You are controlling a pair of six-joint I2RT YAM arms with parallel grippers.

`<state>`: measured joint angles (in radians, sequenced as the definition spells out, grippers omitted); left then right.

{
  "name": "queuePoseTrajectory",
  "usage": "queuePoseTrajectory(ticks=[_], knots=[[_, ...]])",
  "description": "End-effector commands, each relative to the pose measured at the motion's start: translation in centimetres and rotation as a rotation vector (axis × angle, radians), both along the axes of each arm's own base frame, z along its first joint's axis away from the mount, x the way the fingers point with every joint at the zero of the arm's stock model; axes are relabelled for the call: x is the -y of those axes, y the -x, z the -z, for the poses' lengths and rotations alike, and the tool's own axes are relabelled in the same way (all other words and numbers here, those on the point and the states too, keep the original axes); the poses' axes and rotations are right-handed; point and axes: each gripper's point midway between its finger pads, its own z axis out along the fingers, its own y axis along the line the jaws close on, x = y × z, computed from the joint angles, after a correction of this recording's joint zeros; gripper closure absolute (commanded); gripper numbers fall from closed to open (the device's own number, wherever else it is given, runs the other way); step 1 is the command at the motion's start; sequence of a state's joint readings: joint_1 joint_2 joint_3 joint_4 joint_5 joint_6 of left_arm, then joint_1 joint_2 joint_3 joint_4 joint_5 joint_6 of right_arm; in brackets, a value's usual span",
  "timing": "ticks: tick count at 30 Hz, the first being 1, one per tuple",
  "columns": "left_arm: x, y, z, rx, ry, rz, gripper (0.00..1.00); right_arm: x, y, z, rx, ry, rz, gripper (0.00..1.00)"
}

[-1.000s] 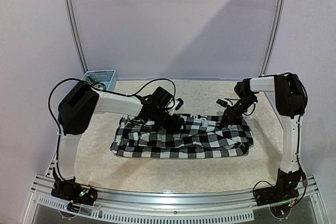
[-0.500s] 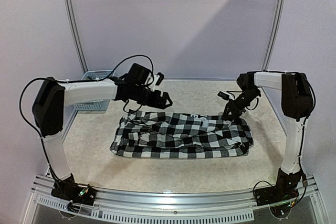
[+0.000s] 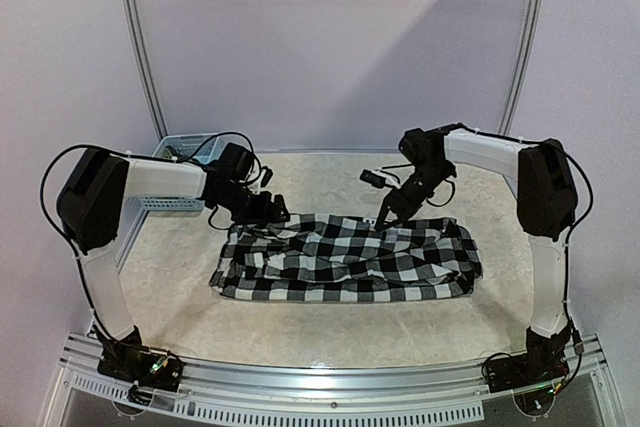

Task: Fold and stack the mixed laundry pile
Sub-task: Smooth out the rectangle-folded shirt at the center of the board.

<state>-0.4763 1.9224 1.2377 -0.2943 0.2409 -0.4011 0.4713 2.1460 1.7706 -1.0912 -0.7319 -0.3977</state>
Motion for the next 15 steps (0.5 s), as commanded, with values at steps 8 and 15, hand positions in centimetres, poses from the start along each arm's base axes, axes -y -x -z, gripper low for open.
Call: queuePoseTrajectory(ticks=[8, 15], knots=[[-2.3, -0.9, -3.0, 0.052, -0.054, -0.025, 0.06, -2.2, 1.4, 6.4, -0.157, 0.043, -0.012, 0.73], [-5.3, -1.3, -5.7, 0.129, -0.218, -0.059, 0.0, -2.4, 1.1, 4.7, -0.116, 0.018, -0.02, 0.72]])
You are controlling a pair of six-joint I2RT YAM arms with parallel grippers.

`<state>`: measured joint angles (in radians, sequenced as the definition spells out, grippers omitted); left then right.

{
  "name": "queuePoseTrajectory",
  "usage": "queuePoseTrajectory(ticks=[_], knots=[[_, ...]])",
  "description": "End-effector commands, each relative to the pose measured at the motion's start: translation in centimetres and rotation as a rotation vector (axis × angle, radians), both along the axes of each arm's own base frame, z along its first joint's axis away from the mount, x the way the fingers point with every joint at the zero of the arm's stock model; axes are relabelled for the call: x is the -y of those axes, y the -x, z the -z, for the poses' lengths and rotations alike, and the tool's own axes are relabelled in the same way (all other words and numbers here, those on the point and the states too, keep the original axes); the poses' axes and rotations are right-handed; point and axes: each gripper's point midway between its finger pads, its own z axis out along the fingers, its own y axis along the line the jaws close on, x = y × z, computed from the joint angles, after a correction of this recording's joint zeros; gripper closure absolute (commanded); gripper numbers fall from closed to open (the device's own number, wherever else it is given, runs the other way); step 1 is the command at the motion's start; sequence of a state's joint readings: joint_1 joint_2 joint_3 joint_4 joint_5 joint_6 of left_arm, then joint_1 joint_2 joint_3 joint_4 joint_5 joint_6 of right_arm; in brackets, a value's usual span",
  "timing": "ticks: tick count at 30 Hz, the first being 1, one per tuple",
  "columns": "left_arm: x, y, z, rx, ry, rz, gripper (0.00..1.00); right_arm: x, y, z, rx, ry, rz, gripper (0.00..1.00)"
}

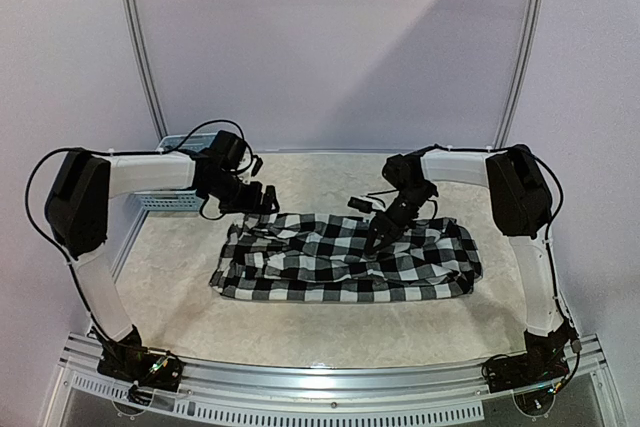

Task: Fold and stack the mixed laundry pile
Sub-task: Smooth out the rectangle-folded shirt at the center of the board.

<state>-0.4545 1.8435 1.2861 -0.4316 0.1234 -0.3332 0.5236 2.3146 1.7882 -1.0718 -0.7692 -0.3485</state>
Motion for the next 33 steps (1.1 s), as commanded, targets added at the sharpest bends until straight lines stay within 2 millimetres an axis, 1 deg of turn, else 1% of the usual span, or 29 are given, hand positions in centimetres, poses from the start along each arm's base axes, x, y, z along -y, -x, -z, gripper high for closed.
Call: queuePoseTrajectory(ticks=[1, 3, 5, 7, 9, 11, 13, 16, 19, 22, 25, 27, 28, 29, 33], knots=[[-2.3, -0.6, -2.8, 0.077, -0.099, -0.019, 0.0, -0.3, -0.8, -2.1, 0.065, -0.034, -0.003, 0.72], [-1.6, -0.6, -3.0, 0.084, -0.086, 0.031, 0.0, -0.2, -1.1, -3.9, 0.122, -0.049, -0.006, 0.71], [-0.5, -0.5, -3.0, 0.083, -0.081, 0.124, 0.01, 0.0, -1.1, -4.7, 0.146, -0.05, -0.009, 0.71], [0.3, -0.4, -2.9, 0.061, -0.094, 0.221, 0.03, 0.1, -0.8, -5.0, 0.152, -0.047, -0.018, 0.7], [-0.2, -0.4, -1.7, -0.015, -0.152, 0.262, 0.06, 0.4, -0.5, -4.9, 0.152, -0.042, -0.026, 0.7], [-1.3, -0.5, -0.7, -0.106, -0.188, 0.222, 0.12, 0.6, -0.3, -5.0, 0.16, -0.04, -0.029, 0.69], [-1.7, -0.5, -0.2, -0.166, -0.149, 0.153, 0.16, 0.9, -0.1, -5.0, 0.172, -0.034, -0.031, 0.69], [-2.0, -0.1, 0.4, -0.21, -0.097, 0.053, 0.17, 1.1, 0.0, -5.4, 0.188, -0.031, -0.033, 0.68], [-2.5, 0.4, 1.5, -0.254, -0.071, -0.029, 0.18, 1.1, 0.1, -5.6, 0.194, -0.037, -0.037, 0.68], [-3.0, 0.7, 2.9, -0.29, -0.054, -0.07, 0.19, 1.0, 0.1, -5.6, 0.191, -0.043, -0.038, 0.68], [-2.8, 0.7, 4.0, -0.323, -0.031, -0.072, 0.23, 1.0, 0.2, -5.4, 0.181, -0.042, -0.04, 0.68], [-2.2, 0.9, 4.8, -0.358, 0.001, -0.062, 0.31, 1.0, 0.2, -5.3, 0.183, -0.041, -0.04, 0.68], [-2.0, 1.0, 5.1, -0.37, 0.016, -0.058, 0.36, 1.0, 0.2, -5.3, 0.182, -0.04, -0.041, 0.68], [-1.8, 1.0, 5.3, -0.381, 0.029, -0.055, 0.39, 1.1, 0.2, -5.3, 0.182, -0.041, -0.042, 0.68], [-1.4, 1.0, 6.1, -0.399, 0.044, -0.048, 0.43, 1.1, 0.2, -5.2, 0.182, -0.04, -0.044, 0.68]])
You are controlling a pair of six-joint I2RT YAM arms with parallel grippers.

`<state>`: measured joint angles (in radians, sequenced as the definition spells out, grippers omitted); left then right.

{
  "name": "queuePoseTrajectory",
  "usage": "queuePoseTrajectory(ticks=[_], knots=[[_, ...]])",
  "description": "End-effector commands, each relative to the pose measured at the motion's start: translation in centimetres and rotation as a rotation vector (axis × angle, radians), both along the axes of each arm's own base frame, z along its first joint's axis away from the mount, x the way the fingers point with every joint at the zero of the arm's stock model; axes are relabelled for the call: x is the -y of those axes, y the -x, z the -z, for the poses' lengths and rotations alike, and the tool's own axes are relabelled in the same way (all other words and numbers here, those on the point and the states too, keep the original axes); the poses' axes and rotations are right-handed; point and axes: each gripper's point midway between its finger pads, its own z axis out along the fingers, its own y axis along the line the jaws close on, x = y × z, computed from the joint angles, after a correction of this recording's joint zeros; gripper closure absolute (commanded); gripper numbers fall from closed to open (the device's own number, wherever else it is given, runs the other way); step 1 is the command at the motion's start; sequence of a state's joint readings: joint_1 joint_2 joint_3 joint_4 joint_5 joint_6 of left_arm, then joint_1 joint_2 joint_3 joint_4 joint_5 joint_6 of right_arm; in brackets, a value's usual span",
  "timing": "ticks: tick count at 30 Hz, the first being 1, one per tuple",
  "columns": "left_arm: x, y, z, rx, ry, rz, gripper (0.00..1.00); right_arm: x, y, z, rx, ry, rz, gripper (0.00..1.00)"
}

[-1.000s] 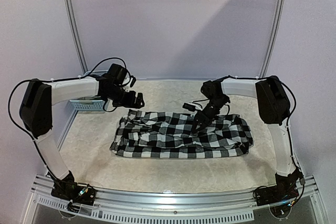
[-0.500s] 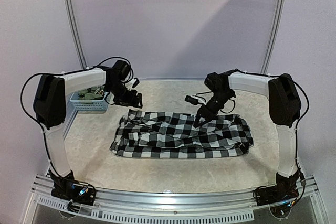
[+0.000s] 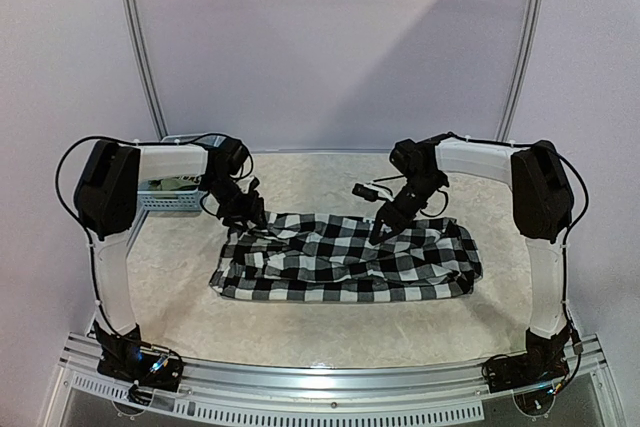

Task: Fold and stack the mixed laundry pile
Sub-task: Smooth out the rectangle-folded shirt at the center of the board, then rotate the rectangle-folded shirt at the center of the board.

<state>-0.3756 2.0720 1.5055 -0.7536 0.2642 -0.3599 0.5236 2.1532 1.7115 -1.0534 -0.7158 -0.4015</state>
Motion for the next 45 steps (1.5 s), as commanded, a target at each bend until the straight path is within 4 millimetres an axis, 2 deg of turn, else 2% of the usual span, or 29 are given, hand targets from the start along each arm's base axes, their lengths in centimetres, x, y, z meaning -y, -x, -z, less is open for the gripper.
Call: queuePoseTrajectory(ticks=[1, 4, 8, 17, 21, 22, 23, 26, 29, 31, 32, 33, 35, 38, 41, 42, 45], knots=[[0.4, -0.1, 0.9, -0.034, 0.051, -0.009, 0.44, 0.1, 0.0, -1.0, 0.031, -0.015, -0.008, 0.68], [0.4, -0.2, 1.1, -0.037, 0.046, -0.001, 0.46, 0.1, 0.0, -0.8, 0.029, -0.013, -0.009, 0.68], [-0.6, -0.3, 1.1, -0.031, -0.009, -0.002, 0.5, 0.1, 0.0, -0.8, 0.026, -0.013, -0.009, 0.68], [-1.2, 0.2, 1.4, -0.056, -0.005, -0.013, 0.84, 0.4, -0.1, -0.3, 0.031, 0.007, -0.01, 0.68], [-1.8, -0.1, 0.5, -0.026, -0.035, -0.023, 0.89, 1.1, -0.3, 0.0, 0.061, 0.05, -0.008, 0.68], [-2.1, -0.3, -0.1, -0.011, -0.049, -0.025, 0.88, 1.4, -0.3, 0.1, 0.073, 0.064, -0.01, 0.68], [-2.5, -0.5, -0.8, 0.007, -0.072, -0.03, 0.82, 1.7, -0.3, -0.2, 0.093, 0.08, -0.009, 0.68], [-4.2, -0.7, -4.2, 0.083, -0.157, -0.051, 0.54, 3.2, 0.0, -1.2, 0.155, 0.131, -0.016, 0.66], [-5.2, -0.4, -8.9, 0.211, -0.209, -0.019, 0.45, 5.3, 1.1, -2.0, 0.221, 0.19, -0.021, 0.64], [-5.3, 0.3, -11.1, 0.278, -0.224, 0.008, 0.42, 7.0, 2.4, -1.6, 0.239, 0.239, -0.027, 0.61], [-5.3, 0.8, -12.0, 0.307, -0.231, 0.015, 0.4, 8.0, 3.4, -0.8, 0.233, 0.273, -0.032, 0.59], [-5.3, 1.5, -12.3, 0.321, -0.236, 0.021, 0.38, 8.9, 4.1, -0.8, 0.253, 0.295, -0.033, 0.58], [-5.4, 2.9, -12.3, 0.319, -0.234, 0.005, 0.36, 10.6, 5.2, -0.2, 0.272, 0.346, -0.034, 0.57], [-5.9, 5.3, -10.7, 0.279, -0.181, -0.086, 0.33, 12.5, 6.2, -0.1, 0.312, 0.399, -0.02, 0.56], [-5.4, 7.4, -8.9, 0.258, -0.062, -0.169, 0.23, 13.3, 6.7, -0.6, 0.352, 0.405, -0.004, 0.55], [-5.3, 7.7, -8.3, 0.268, -0.033, -0.19, 0.16, 13.3, 6.8, -1.0, 0.368, 0.398, 0.001, 0.54], [-5.9, 8.6, -7.4, 0.265, -0.029, -0.227, 0.06, 13.3, 6.8, -1.6, 0.392, 0.38, 0.007, 0.54]])
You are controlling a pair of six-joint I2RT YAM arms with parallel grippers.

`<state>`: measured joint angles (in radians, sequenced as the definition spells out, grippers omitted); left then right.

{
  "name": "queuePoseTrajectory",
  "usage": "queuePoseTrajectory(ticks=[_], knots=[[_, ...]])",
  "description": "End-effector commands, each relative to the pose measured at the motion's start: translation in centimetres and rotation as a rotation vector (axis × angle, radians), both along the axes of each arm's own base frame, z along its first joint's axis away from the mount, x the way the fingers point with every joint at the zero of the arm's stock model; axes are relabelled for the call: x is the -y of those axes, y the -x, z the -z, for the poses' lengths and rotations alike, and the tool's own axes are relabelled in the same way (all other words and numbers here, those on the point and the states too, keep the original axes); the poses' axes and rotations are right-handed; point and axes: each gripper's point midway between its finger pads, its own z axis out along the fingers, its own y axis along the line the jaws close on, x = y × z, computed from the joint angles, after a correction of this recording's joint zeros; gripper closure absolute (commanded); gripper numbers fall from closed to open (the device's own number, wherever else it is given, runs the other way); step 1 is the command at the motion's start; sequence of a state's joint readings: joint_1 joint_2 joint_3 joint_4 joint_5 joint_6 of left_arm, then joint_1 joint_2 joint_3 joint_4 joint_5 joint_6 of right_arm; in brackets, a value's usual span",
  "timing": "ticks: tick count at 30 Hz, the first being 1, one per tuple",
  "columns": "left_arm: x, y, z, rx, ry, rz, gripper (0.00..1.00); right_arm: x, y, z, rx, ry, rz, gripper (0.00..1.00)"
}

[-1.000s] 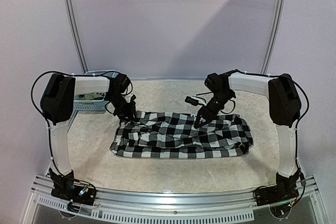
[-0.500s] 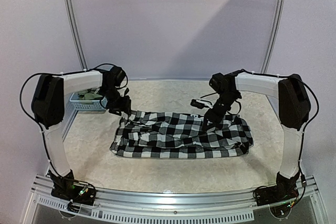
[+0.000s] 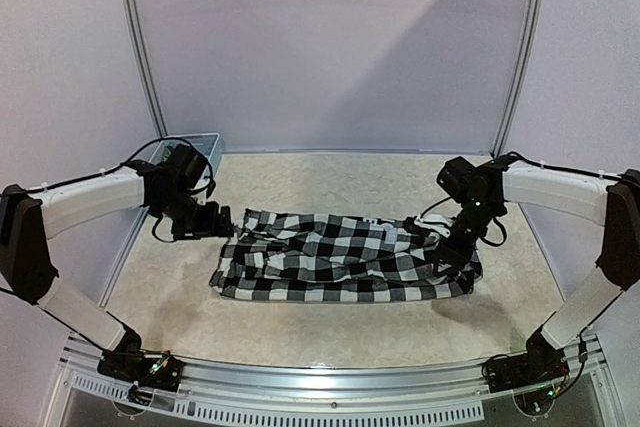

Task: Fold and stack the mixed laundry pile
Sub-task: Rotate the rectangle-folded shirt at the center of the board.

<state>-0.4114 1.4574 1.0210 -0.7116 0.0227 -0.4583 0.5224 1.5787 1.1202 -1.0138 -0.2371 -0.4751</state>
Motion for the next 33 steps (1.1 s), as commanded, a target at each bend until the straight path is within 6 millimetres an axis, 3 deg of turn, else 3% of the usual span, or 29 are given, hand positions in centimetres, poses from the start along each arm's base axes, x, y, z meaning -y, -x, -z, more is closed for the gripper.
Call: queuePoseTrajectory(ticks=[1, 4, 10, 22, 25, 28, 33], knots=[[0.6, -0.1, 0.1, 0.051, 0.099, -0.085, 0.05, 0.2, -1.2, -1.5, 0.102, -0.019, 0.008, 0.54], [0.9, 0.5, 1.8, 0.019, 0.132, -0.098, 0.05, -0.1, -0.7, -1.3, 0.085, -0.035, -0.008, 0.53], [0.9, 2.1, 4.7, -0.057, 0.153, -0.125, 0.06, 1.8, -0.5, 2.2, 0.056, 0.088, -0.039, 0.54], [0.9, 3.7, 6.8, -0.111, 0.158, -0.125, 0.11, 4.7, -0.5, 8.0, 0.008, 0.263, -0.089, 0.56], [0.7, 3.4, 5.4, -0.068, 0.15, -0.117, 0.11, 6.7, -3.3, 8.7, 0.045, 0.328, -0.048, 0.57], [0.5, 2.1, 2.3, 0.024, 0.128, -0.099, 0.11, 8.4, -6.1, 9.4, 0.05, 0.36, 0.0, 0.58], [1.4, -2.3, -3.0, 0.157, 0.069, -0.02, 0.11, 10.4, -15.0, 8.8, 0.159, 0.402, 0.076, 0.58]])
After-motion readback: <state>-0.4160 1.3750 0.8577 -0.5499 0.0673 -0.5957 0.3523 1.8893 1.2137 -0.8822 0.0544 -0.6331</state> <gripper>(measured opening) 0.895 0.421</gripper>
